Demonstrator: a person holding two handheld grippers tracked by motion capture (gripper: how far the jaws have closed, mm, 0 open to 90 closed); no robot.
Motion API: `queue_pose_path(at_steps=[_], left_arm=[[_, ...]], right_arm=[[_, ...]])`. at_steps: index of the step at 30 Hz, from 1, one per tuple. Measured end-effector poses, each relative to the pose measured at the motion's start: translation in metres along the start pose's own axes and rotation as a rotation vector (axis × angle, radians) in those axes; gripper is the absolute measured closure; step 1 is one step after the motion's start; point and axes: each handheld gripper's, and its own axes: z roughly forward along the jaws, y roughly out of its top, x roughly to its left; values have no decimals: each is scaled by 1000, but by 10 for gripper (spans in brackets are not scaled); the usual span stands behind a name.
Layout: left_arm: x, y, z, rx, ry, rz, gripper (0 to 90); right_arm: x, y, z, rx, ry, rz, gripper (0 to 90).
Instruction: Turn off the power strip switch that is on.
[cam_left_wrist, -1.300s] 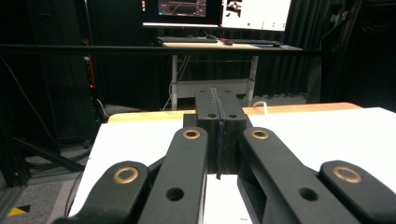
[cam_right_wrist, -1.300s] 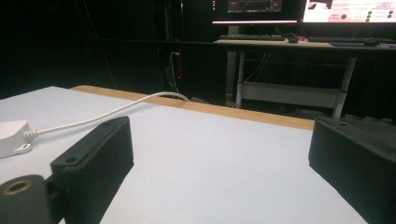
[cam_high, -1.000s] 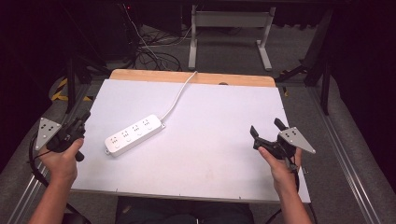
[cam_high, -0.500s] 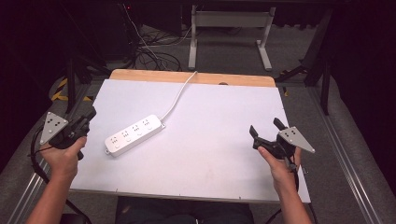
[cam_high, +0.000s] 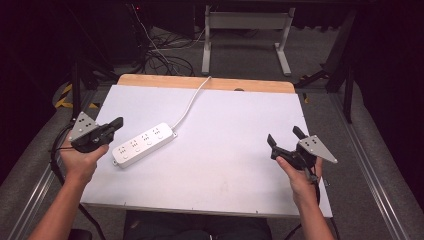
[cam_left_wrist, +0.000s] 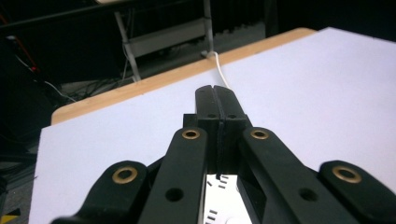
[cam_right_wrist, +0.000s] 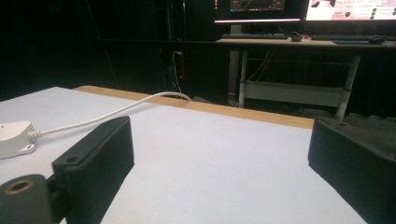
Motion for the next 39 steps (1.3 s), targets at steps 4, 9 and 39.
queue_pose_path(at_steps=[4,9,39], left_arm=[[-3,4,8,28,-21,21,900],[-9,8,22,72,-46,45,900],[-37,5,116,445,-140,86,900]], right_arm=[[0,0,0,-1,0,1,76],[0,0,0,2,2,4,76],[1,-1,3,16,17,0,76]])
